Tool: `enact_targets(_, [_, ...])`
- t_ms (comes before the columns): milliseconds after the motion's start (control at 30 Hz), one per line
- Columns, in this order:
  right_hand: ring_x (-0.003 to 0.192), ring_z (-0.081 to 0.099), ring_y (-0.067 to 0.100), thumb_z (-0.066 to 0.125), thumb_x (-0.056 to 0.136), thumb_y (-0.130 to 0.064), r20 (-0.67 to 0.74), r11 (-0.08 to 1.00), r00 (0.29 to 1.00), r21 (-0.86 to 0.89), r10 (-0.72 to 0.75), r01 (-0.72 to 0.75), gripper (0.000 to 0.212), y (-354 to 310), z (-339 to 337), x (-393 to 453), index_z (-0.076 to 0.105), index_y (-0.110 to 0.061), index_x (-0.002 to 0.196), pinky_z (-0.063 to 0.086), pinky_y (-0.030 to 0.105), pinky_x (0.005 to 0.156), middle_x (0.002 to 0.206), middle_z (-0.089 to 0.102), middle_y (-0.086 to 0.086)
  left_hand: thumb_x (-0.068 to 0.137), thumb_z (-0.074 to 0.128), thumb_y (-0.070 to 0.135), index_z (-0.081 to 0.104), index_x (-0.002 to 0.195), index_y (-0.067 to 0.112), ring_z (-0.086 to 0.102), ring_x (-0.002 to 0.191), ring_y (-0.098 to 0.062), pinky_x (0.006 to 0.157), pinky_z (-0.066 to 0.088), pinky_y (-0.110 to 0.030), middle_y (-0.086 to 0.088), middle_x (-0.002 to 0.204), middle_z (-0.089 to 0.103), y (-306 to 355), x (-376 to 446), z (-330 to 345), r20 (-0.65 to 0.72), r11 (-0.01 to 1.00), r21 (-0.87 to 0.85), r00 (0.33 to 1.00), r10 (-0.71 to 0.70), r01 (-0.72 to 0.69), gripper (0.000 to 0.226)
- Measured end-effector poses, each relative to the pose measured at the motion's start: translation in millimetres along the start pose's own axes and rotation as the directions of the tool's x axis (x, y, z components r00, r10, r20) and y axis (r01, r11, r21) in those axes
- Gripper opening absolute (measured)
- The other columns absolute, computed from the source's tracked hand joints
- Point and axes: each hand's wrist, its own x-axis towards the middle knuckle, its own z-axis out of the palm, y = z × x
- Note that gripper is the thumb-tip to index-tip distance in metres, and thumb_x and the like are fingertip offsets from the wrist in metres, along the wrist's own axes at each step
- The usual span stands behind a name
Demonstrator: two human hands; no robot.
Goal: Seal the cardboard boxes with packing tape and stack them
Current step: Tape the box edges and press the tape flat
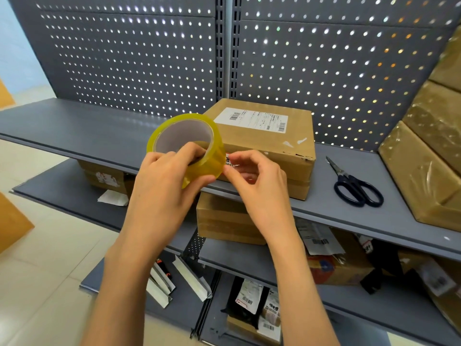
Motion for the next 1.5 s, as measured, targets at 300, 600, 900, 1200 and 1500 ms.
enact_targets(300, [0.076,0.061,-0.003,0.069,0.087,-0.020,-0.022,0.980,0.997,-0.190,-0.070,0.065,0.009,-2,-6,1,0.076,-0.020,0.092,0.046,0.007,0.073,0.080,0.067,-0.015,0.082,0.065,0.030,0.061,0.096,0.011,0.039,0.078,-0.009,0.064,0.017,-0.021,-0.003,0.085,0.069,3,-1,-1,0.020,0.999,0.024,1.000,0.022,-0.023,0.025])
enact_targets(600, [0.079,0.059,0.004,0.066,0.089,-0.021,0.175,0.974,0.984,-0.214,-0.031,0.068,0.009,0,-15,2,0.070,-0.014,0.093,0.046,0.013,0.070,0.086,0.066,-0.006,0.079,0.064,0.032,0.062,0.097,0.011,0.034,0.072,-0.003,0.064,0.018,-0.019,0.008,0.081,0.061,3,-4,-5,0.055,0.999,0.007,0.997,0.046,-0.047,0.028])
enact_targets(900, [0.073,0.059,0.008,0.066,0.087,-0.015,0.263,0.997,0.965,-0.065,-0.014,0.032,0.007,4,-24,0,0.069,-0.014,0.081,0.045,0.014,0.064,0.078,0.067,-0.003,0.079,0.062,0.038,0.059,0.096,0.016,0.038,0.072,-0.001,0.074,0.026,-0.022,0.008,0.083,0.064,-1,-4,-6,0.121,0.996,-0.076,0.992,0.047,-0.038,0.028])
enact_targets(1200, [0.076,0.060,0.006,0.066,0.084,-0.009,0.079,0.992,0.989,0.034,-0.122,0.119,0.004,0,-10,-7,0.064,-0.012,0.081,0.047,0.014,0.071,0.081,0.064,-0.002,0.081,0.062,0.038,0.059,0.097,0.015,0.043,0.073,-0.004,0.072,0.023,-0.019,0.013,0.085,0.059,2,-6,-2,0.048,1.000,-0.030,0.999,-0.005,0.007,0.028])
enact_targets(1500, [0.077,0.060,0.001,0.070,0.084,-0.008,0.119,0.974,0.992,0.227,-0.033,0.005,0.019,-3,-6,-10,0.057,-0.018,0.092,0.047,0.013,0.070,0.088,0.061,-0.006,0.083,0.067,0.037,0.061,0.098,0.013,0.041,0.070,-0.011,0.068,0.023,-0.024,0.001,0.087,0.069,8,-10,-2,-0.015,0.998,0.003,0.998,-0.061,0.061,0.029])
